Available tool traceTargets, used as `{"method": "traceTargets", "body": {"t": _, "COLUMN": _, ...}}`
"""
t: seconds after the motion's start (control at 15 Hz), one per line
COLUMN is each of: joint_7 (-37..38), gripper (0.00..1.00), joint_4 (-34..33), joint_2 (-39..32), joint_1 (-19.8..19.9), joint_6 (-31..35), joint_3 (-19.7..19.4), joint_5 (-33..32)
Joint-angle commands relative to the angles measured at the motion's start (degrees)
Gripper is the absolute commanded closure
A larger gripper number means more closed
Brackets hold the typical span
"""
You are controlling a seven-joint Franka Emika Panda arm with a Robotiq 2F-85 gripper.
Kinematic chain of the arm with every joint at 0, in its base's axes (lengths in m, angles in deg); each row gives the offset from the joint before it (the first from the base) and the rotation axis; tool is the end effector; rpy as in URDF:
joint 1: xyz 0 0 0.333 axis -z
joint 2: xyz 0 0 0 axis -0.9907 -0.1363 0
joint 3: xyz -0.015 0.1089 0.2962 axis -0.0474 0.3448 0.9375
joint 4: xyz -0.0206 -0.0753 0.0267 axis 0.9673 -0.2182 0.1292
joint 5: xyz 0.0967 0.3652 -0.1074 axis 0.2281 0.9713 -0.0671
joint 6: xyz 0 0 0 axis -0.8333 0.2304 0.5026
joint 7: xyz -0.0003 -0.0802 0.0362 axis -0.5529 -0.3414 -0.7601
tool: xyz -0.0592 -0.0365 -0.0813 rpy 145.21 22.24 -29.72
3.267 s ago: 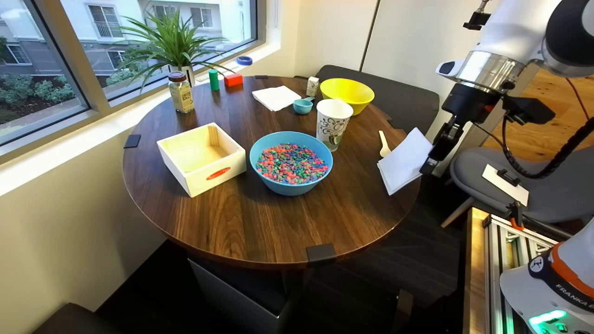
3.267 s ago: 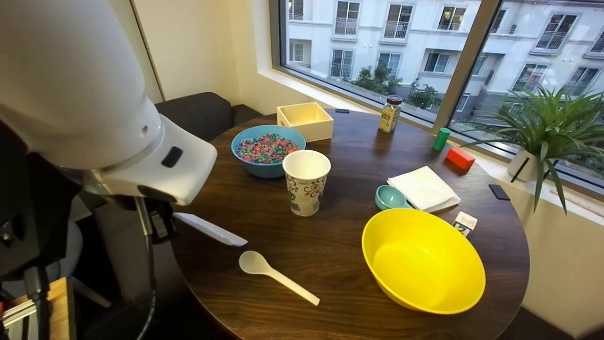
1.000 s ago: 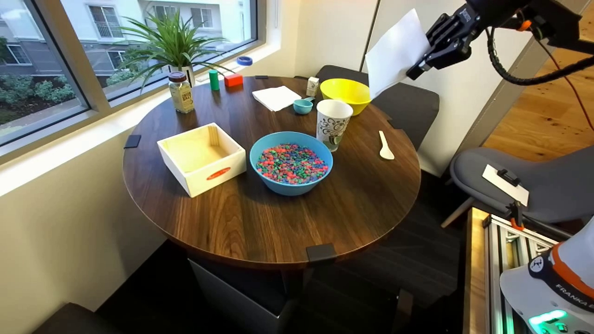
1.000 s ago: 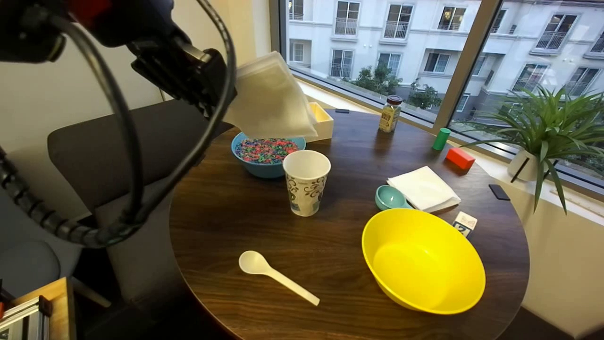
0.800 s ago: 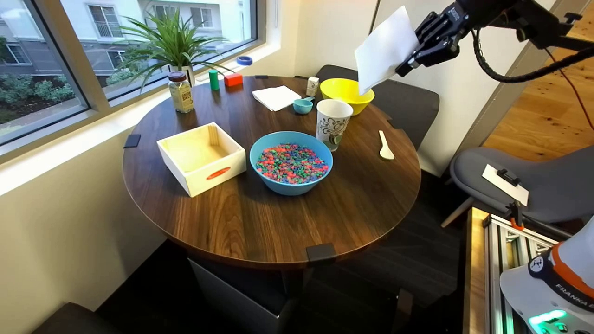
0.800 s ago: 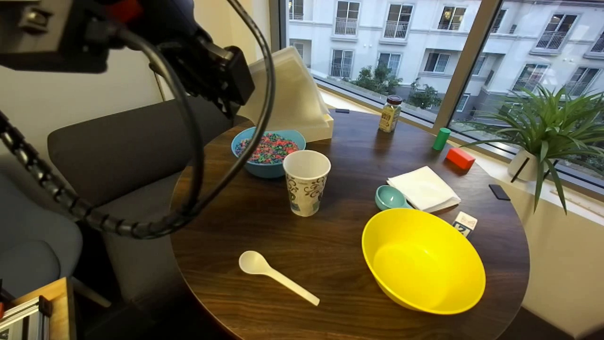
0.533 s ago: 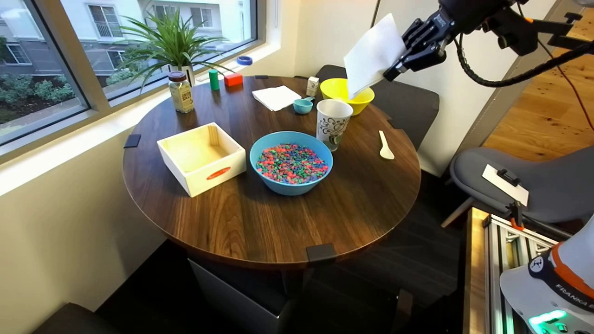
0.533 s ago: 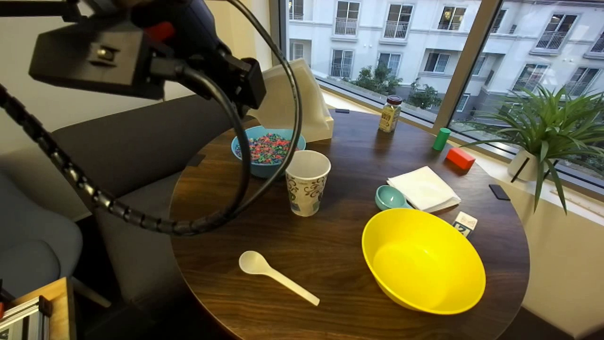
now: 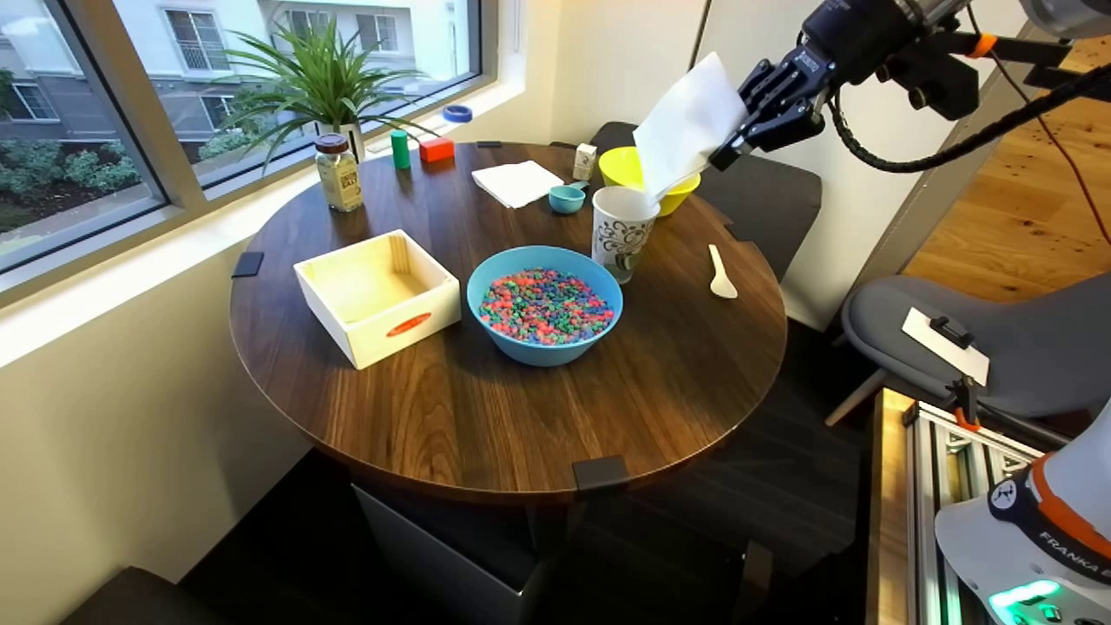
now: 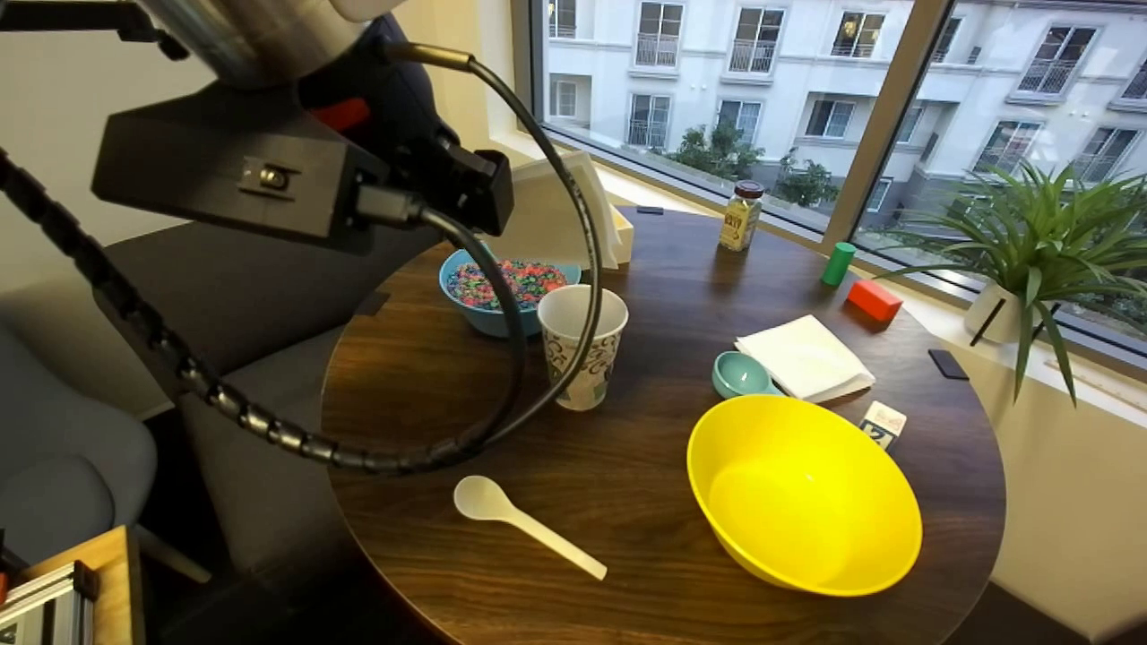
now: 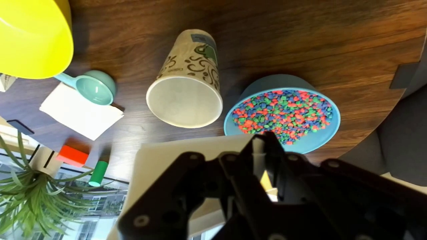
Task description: Put the paper towels and the spoon on the cup
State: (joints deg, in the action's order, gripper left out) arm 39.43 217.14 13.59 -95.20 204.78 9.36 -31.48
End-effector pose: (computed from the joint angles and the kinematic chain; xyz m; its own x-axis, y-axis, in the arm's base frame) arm 0.4156 -0.0059 0.5451 0.7033 0.4858 0.5191 0.5151 -0.8514 0.0990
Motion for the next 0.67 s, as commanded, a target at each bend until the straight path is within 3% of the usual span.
{"method": "traceTargets", "body": {"t": 0.0, "joint_7": -4.4, "gripper": 0.98, "joint_4": 2.7, "joint_2": 1.5, "joint_1": -0.6, "joint_6": 1.0, "joint_3": -1.5, "joint_5": 2.3}}
{"method": "traceTargets", "body": {"t": 0.6, "joint_7": -10.8, "gripper": 0.97, "joint_4": 4.8, "joint_2": 0.8, "joint_1": -0.4, "joint_6": 3.5, "joint_3": -2.9, "joint_5": 4.5}}
